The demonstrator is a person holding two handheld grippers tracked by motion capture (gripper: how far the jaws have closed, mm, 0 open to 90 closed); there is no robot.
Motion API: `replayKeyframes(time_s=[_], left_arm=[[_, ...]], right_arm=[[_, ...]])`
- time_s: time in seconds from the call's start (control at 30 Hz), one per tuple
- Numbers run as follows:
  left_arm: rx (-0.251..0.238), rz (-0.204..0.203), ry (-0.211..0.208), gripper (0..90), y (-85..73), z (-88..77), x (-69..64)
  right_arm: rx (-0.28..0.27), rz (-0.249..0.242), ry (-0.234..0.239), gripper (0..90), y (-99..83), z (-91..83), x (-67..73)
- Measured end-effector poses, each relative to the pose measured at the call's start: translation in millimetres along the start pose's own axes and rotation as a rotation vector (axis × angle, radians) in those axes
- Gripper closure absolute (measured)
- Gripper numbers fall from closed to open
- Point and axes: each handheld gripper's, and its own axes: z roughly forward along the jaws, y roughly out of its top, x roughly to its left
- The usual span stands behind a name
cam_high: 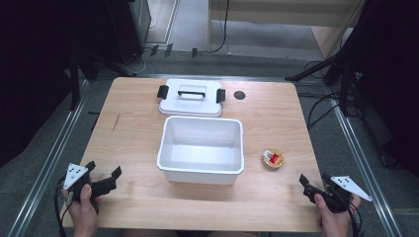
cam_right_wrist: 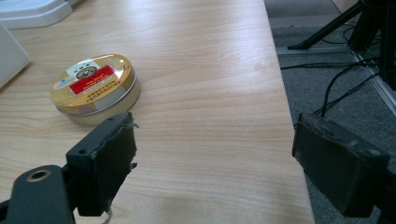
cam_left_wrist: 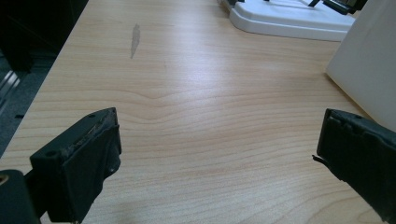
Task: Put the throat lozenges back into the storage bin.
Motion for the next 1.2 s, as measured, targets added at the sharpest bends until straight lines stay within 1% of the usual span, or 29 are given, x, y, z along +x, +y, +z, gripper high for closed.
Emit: replayKeyframes(time_s=[0.17, 0.2, 0.27, 0.3, 0.33, 0.37, 0.4, 0.43, 0.47, 0.5, 0.53, 0.57, 0.6, 0.63, 0.67, 0.7, 0.73, 0.77, 0.8, 0.83, 0.87, 0.9, 0.93, 0.97, 1.0, 1.07, 1.1, 1.13, 1.2], left_arm=[[-0.004, 0.003, 0.002, 0.2, -0.1, -0.4, -0.3], [-0.004, 0.003, 0.002, 0.2, -0.2, -0.5, -0.4], [-0.006, 0.004, 0.001, 0.2, -0.4, -0.9, -0.5], [-0.007, 0.004, 0.001, 0.2, -0.6, -0.9, -1.0], [-0.007, 0.004, 0.001, 0.2, -0.6, -0.9, -1.0], [-0.006, 0.008, 0.002, 0.2, -0.6, -0.9, -1.1], [-0.006, 0.008, 0.002, 0.2, -0.6, -0.9, -1.1], [-0.005, 0.009, 0.001, 0.2, -0.6, -1.0, -1.3], [-0.005, 0.009, 0.001, 0.1, -0.6, -1.0, -1.3], [-0.006, 0.009, 0.002, 0.2, -0.6, -1.1, -1.5], [-0.006, 0.010, 0.002, 0.2, -0.6, -1.1, -1.5], [-0.006, 0.010, 0.002, 0.2, -0.6, -1.1, -1.5], [-0.006, 0.011, 0.003, 0.2, -0.6, -1.1, -1.6], [-0.004, 0.012, 0.004, 0.2, -0.6, -1.2, -1.7], [-0.004, 0.013, 0.006, 0.1, -0.6, -1.2, -1.9], [-0.004, 0.013, 0.006, 0.2, -0.6, -1.2, -1.9], [-0.004, 0.014, 0.006, 0.2, -0.6, -1.2, -1.9], [-0.004, 0.014, 0.006, 0.2, -0.6, -1.2, -1.9], [-0.004, 0.013, 0.006, 0.2, -0.6, -1.1, -1.9], [-0.004, 0.015, 0.005, 0.2, -0.5, -1.0, -1.9], [-0.004, 0.015, 0.005, 0.2, -0.5, -1.0, -1.9], [-0.002, 0.018, 0.005, 0.2, -0.5, -0.9, -1.9], [-0.003, 0.018, 0.006, 0.2, -0.5, -0.8, -1.9], [-0.004, 0.019, 0.006, 0.1, -0.5, -0.6, -2.1], [-0.004, 0.019, 0.006, 0.2, -0.5, -0.6, -2.1], [-0.003, 0.019, 0.007, 0.1, -0.4, -0.5, -2.2], [-0.003, 0.019, 0.007, 0.2, -0.5, -0.5, -2.2], [-0.003, 0.019, 0.007, 0.2, -0.4, -0.5, -2.2], [-0.002, 0.019, 0.006, 0.2, -0.4, -0.6, -2.0]], right_arm=[[0.012, -0.010, 0.007, 14.1, 0.9, 0.5, 0.2], [0.030, -0.024, 0.011, 14.0, 2.3, 0.9, 0.8], [0.039, -0.025, 0.012, 14.1, 3.1, 0.9, 1.4], [0.061, -0.025, 0.025, 14.1, 7.3, 1.4, 3.5], [0.072, -0.035, 0.026, 14.0, 9.3, 1.8, 5.0], [0.088, -0.051, 0.014, 14.1, 12.2, 2.0, 7.4], [0.088, -0.051, 0.014, 14.1, 12.2, 2.0, 7.4], [0.128, -0.074, 0.011, 14.1, 19.3, 3.6, 11.6], [0.128, -0.074, 0.011, 14.1, 19.3, 3.6, 11.6], [0.167, -0.096, 0.016, 14.1, 25.4, 5.5, 15.3], [0.187, -0.110, 0.021, 14.0, 27.5, 6.5, 16.5], [0.187, -0.110, 0.021, 14.0, 27.5, 6.5, 16.5], [0.221, -0.122, 0.023, 14.1, 30.3, 8.6, 18.3], [0.291, -0.166, 0.018, 14.0, 36.3, 13.0, 23.2], [0.328, -0.185, 0.018, 14.0, 39.1, 15.1, 25.5], [0.328, -0.185, 0.018, 14.0, 39.1, 15.1, 25.5], [0.353, -0.202, 0.014, 14.0, 41.2, 16.5, 27.2], [0.387, -0.230, 0.011, 14.0, 44.6, 18.6, 30.2], [0.418, -0.245, 0.019, 13.6, 47.3, 20.3, 32.0], [0.465, -0.272, 0.022, 13.4, 52.9, 23.6, 35.8], [0.465, -0.272, 0.022, 13.4, 52.9, 23.6, 35.8], [0.489, -0.280, 0.033, 11.3, 54.9, 24.9, 36.9], [0.526, -0.293, 0.037, 6.1, 57.9, 27.7, 39.3], [0.587, -0.294, 0.047, 0.7, 63.1, 32.5, 41.9], [0.587, -0.294, 0.047, 0.7, 63.1, 32.5, 41.9], [0.649, -0.261, 0.050, 0.0, 68.8, 38.2, 43.7], [0.702, -0.267, 0.054, 0.0, 73.2, 43.5, 46.8], [0.718, -0.281, 0.058, 0.0, 74.5, 45.7, 48.2], [0.767, -0.302, 0.053, 0.0, 78.6, 51.7, 53.3]])
